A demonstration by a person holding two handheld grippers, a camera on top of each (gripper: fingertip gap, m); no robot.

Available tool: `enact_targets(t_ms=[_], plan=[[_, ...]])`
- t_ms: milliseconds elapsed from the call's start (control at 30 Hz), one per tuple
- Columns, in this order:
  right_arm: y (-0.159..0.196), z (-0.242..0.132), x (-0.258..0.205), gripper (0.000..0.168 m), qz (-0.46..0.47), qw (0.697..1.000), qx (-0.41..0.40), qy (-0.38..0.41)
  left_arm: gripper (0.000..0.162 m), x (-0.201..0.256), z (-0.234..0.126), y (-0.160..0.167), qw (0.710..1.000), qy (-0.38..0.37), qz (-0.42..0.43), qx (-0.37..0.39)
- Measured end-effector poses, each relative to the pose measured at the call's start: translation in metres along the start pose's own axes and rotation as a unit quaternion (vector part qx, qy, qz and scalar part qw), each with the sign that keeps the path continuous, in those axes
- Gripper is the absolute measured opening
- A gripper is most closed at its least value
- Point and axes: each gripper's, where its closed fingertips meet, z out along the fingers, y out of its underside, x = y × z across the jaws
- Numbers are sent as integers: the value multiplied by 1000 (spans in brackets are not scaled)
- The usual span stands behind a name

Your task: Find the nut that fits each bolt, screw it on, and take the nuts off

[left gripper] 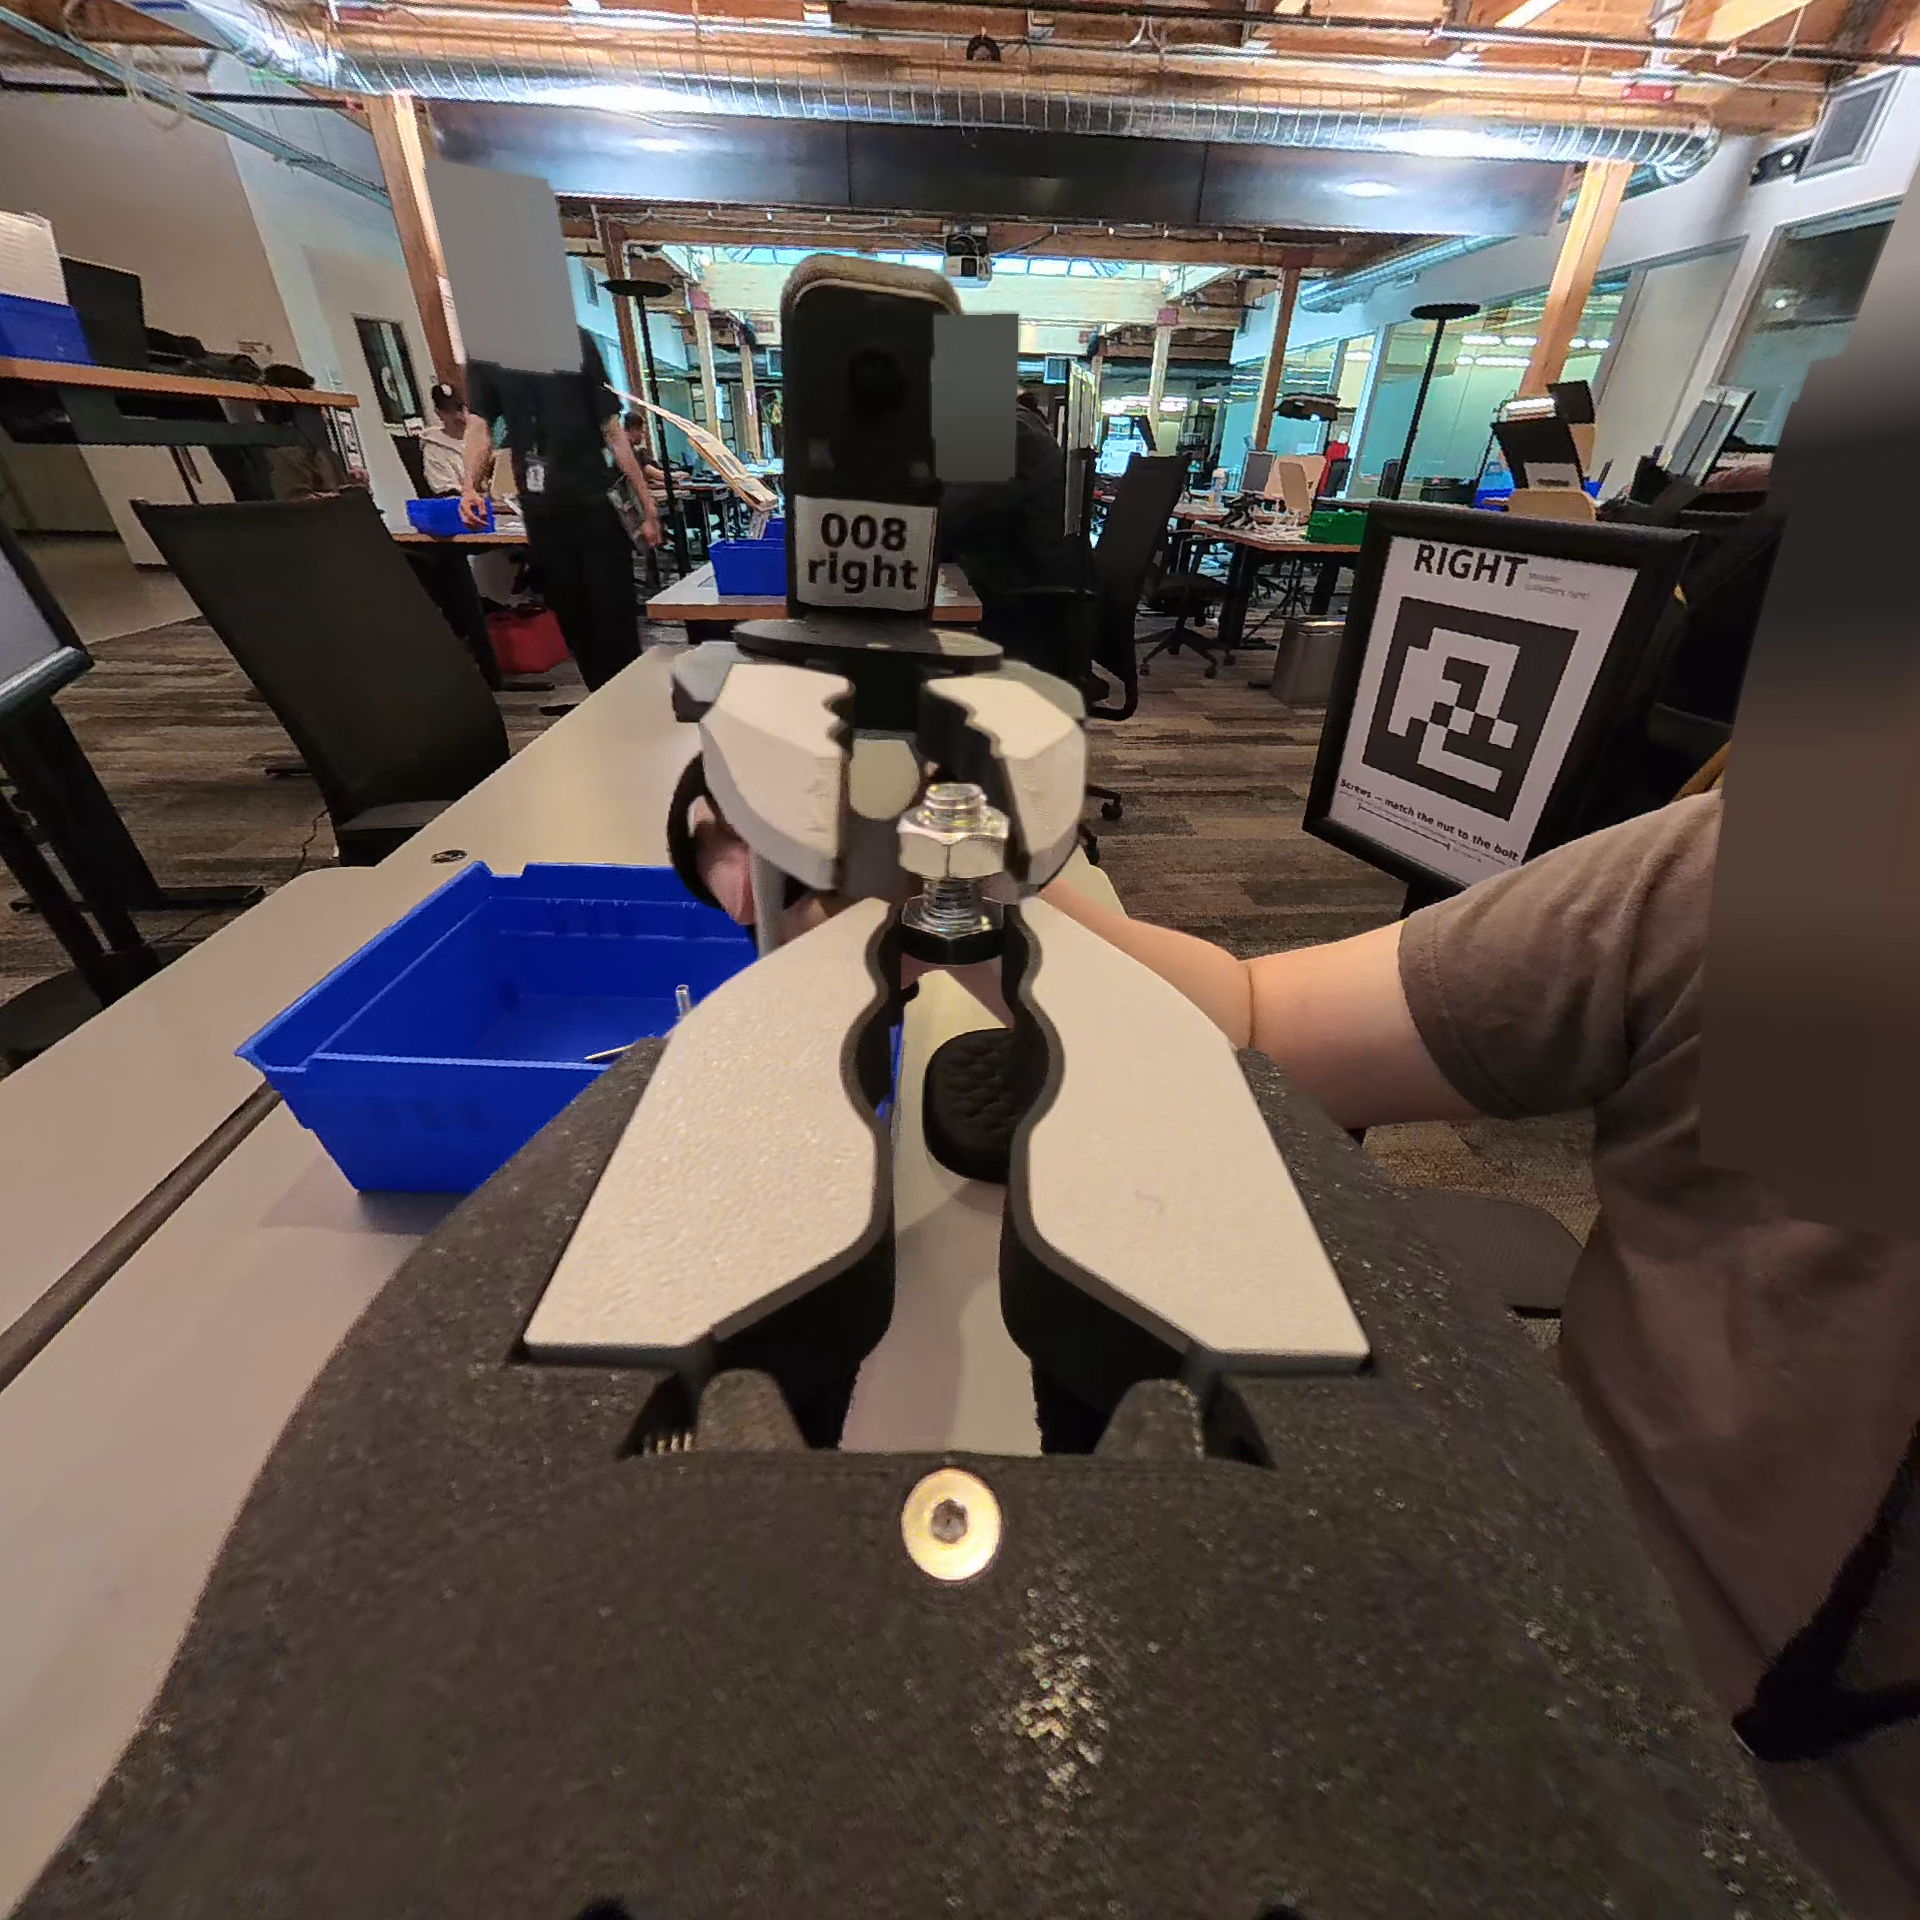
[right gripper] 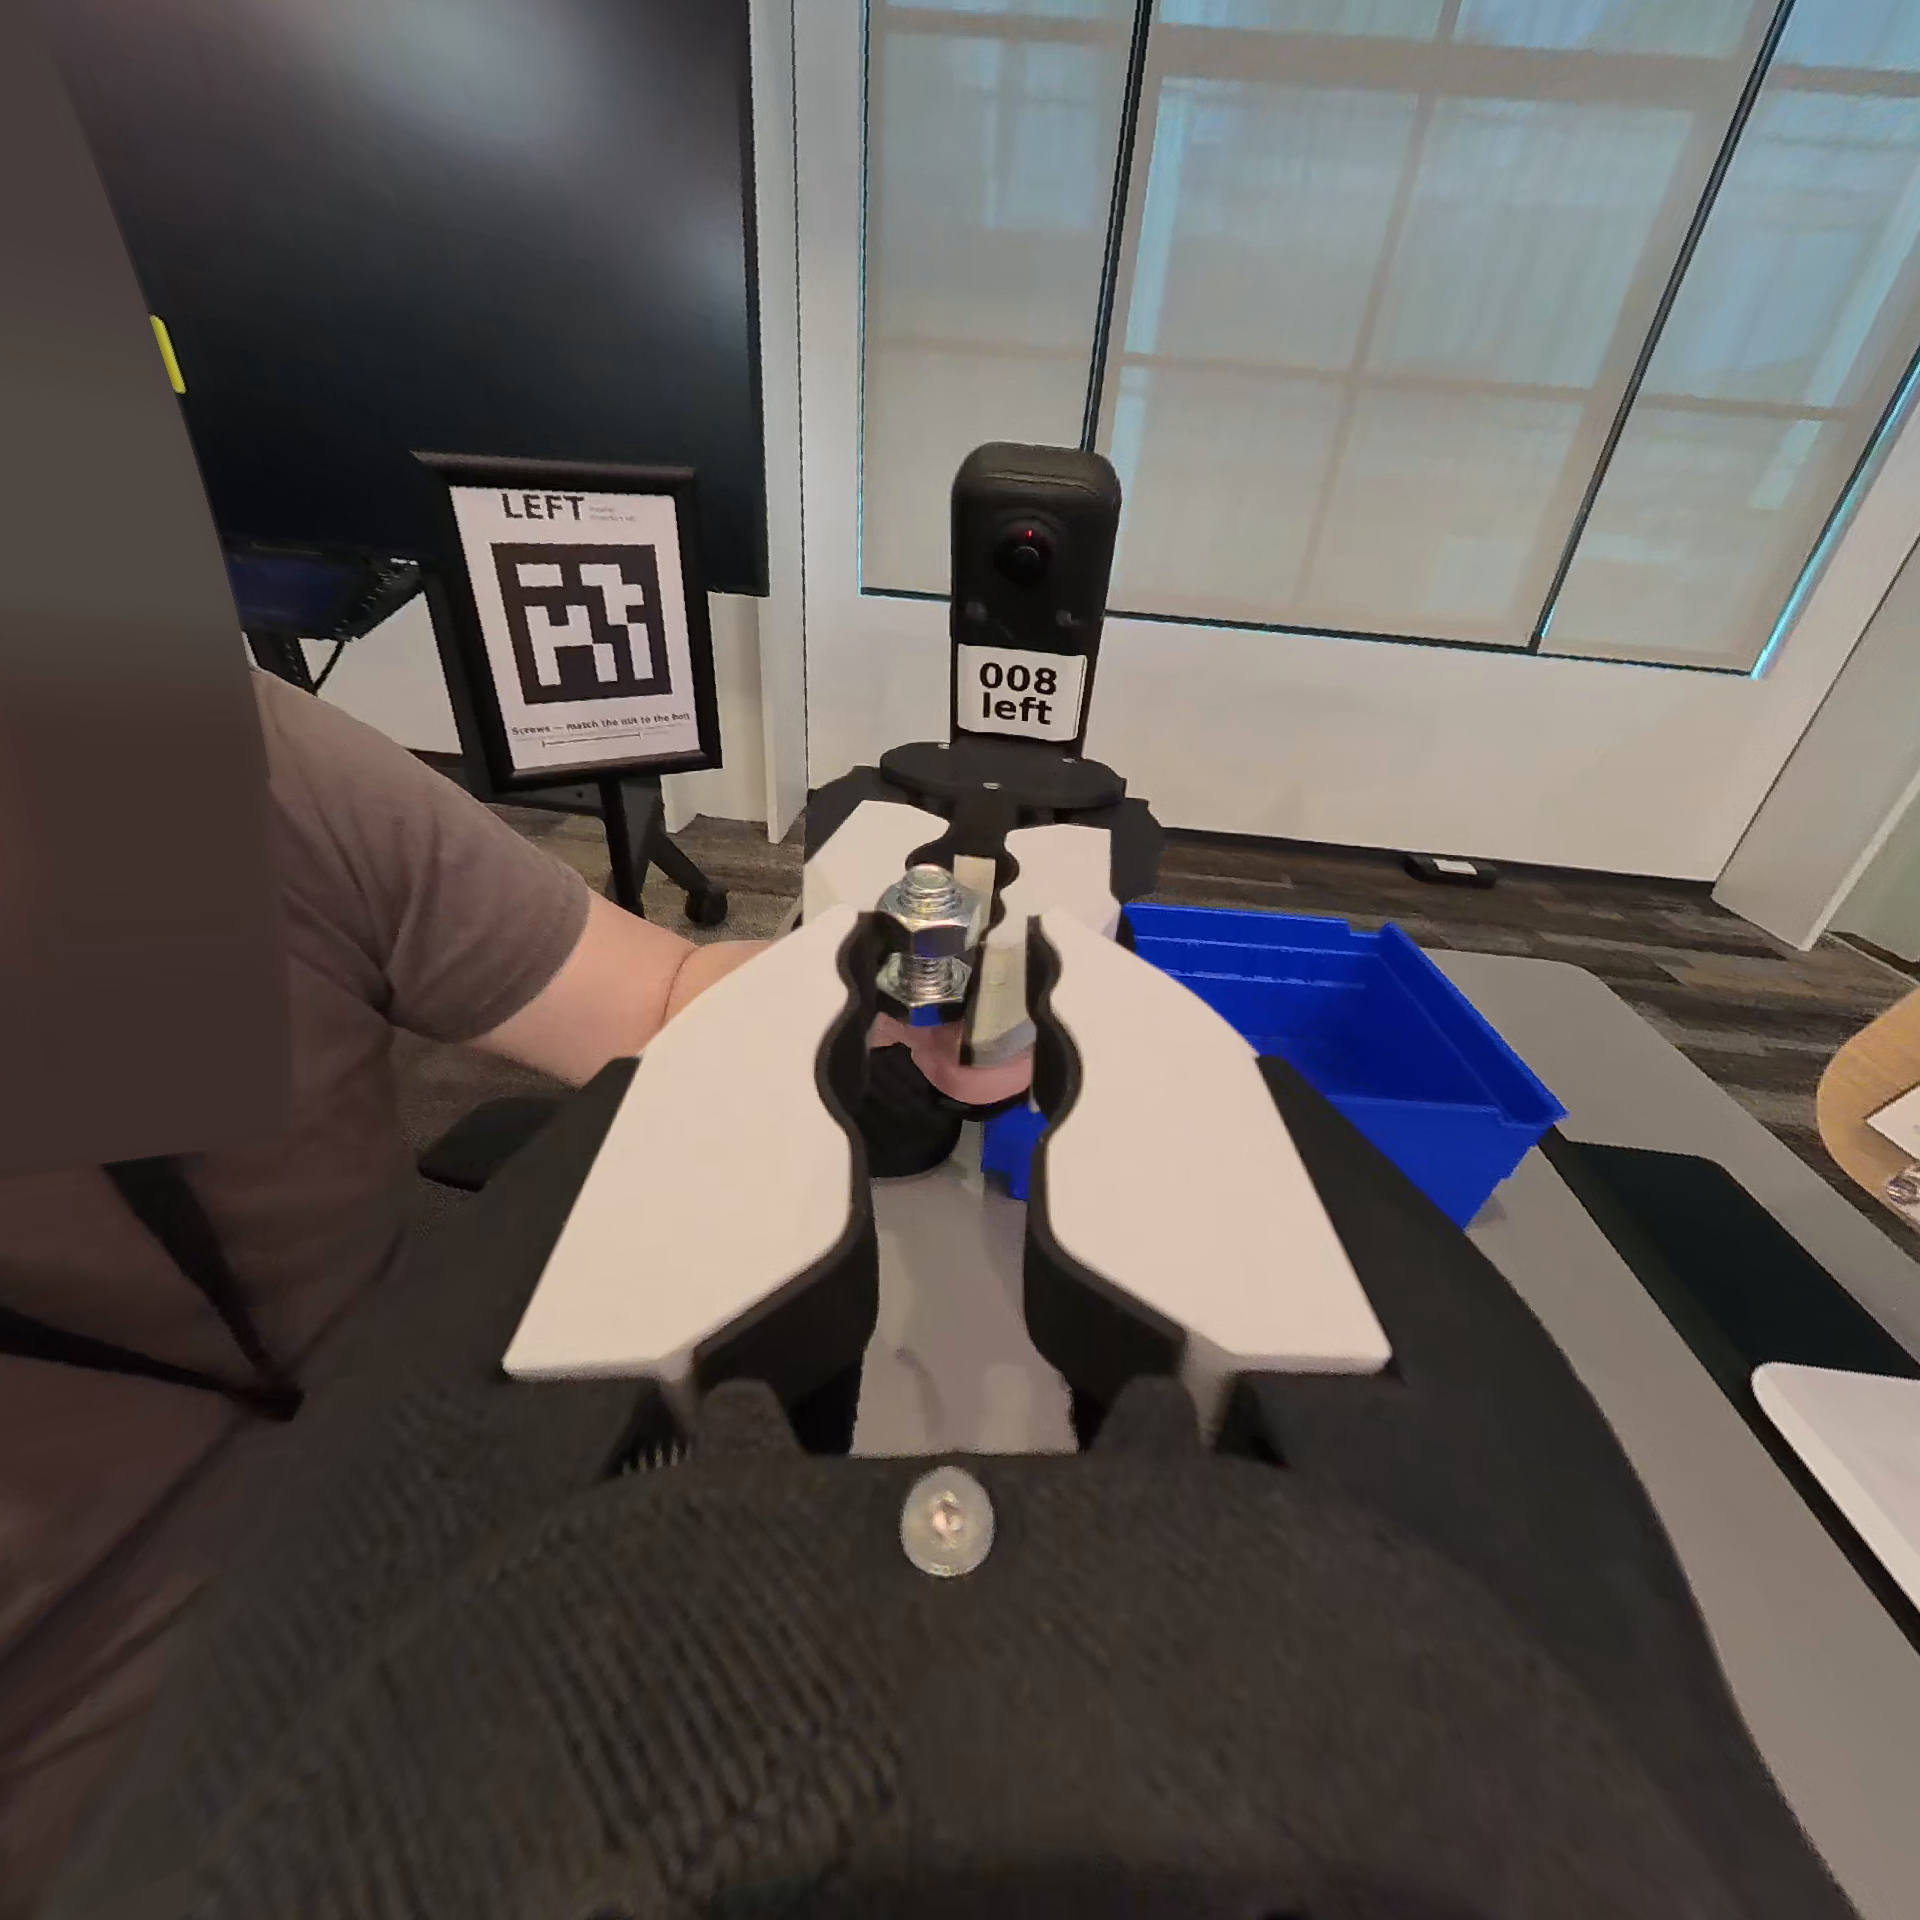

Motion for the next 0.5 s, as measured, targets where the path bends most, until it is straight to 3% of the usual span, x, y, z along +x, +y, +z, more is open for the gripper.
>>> enact_targets(t_ms=[333,500], plan=[[-11,-9,1,27,28,999,38,-15,18,-3,-3,-2,1000,-11,5,3],[-1,2,2,31,-3,1000,1,17,18,-2,2,3,1000,-2,0,-2]])
